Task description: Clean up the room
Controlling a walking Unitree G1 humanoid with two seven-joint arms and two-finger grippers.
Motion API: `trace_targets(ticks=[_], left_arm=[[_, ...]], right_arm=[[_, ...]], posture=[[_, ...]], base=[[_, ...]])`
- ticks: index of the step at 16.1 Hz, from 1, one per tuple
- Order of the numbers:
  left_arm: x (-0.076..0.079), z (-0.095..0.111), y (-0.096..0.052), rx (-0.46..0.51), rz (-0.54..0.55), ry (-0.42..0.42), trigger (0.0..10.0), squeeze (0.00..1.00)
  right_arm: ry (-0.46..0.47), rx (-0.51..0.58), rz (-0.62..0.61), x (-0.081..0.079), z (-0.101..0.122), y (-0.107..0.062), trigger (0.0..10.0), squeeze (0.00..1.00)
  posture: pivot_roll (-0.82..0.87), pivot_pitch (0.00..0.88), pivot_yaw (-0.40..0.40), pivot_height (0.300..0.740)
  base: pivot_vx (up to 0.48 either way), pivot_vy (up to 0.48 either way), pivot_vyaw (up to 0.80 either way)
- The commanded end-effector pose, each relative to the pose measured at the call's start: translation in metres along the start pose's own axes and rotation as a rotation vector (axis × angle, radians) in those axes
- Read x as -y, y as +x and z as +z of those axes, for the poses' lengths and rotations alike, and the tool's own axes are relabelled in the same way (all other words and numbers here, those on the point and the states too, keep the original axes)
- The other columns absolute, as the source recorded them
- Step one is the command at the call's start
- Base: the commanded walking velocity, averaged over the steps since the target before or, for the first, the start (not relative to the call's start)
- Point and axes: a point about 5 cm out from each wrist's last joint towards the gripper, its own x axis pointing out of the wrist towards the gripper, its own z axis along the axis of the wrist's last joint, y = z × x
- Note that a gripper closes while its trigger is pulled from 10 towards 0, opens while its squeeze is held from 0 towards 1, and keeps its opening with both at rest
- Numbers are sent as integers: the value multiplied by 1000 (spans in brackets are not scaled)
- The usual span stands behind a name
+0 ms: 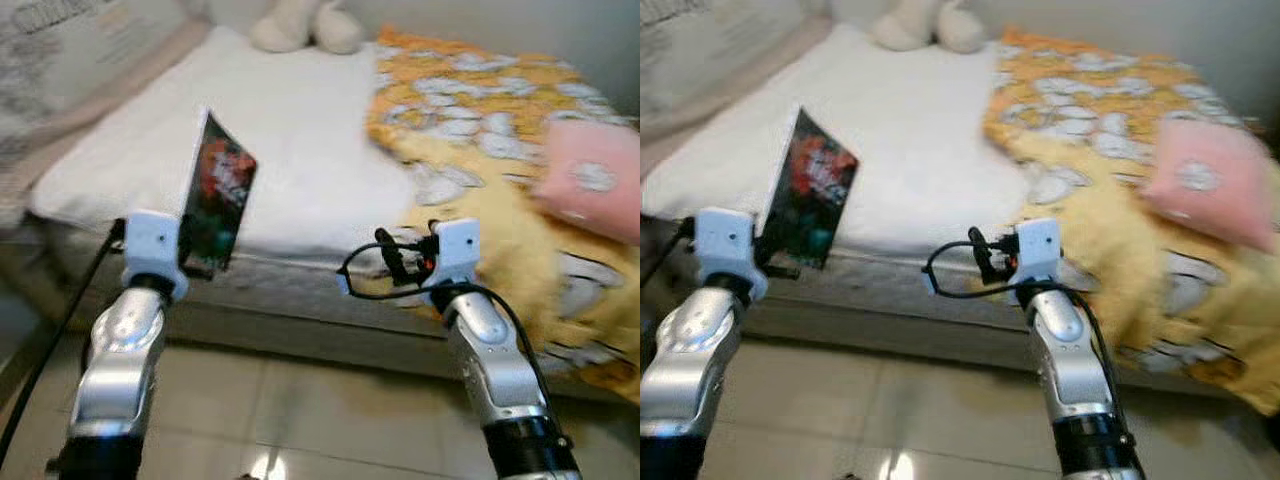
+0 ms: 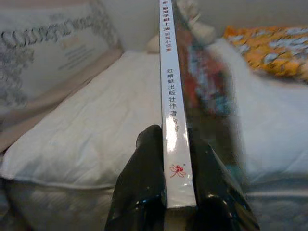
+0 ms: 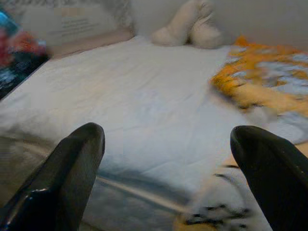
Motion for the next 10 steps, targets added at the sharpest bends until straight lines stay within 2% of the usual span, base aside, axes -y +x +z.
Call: trace_targets(ticks=[1, 10], left_arm=[[-8, 12, 5, 54, 28, 23, 10000, 0], [-8, 8, 12, 41, 6, 56, 10000, 0]], right_arm=[[-5, 28, 19, -5, 7, 4, 10000, 157], [-7, 25, 18, -6, 4, 5, 10000, 157]], posture=[[-61, 14, -12, 740], [-68, 21, -10, 740]], base=[[442, 0, 0], [474, 0, 0]])
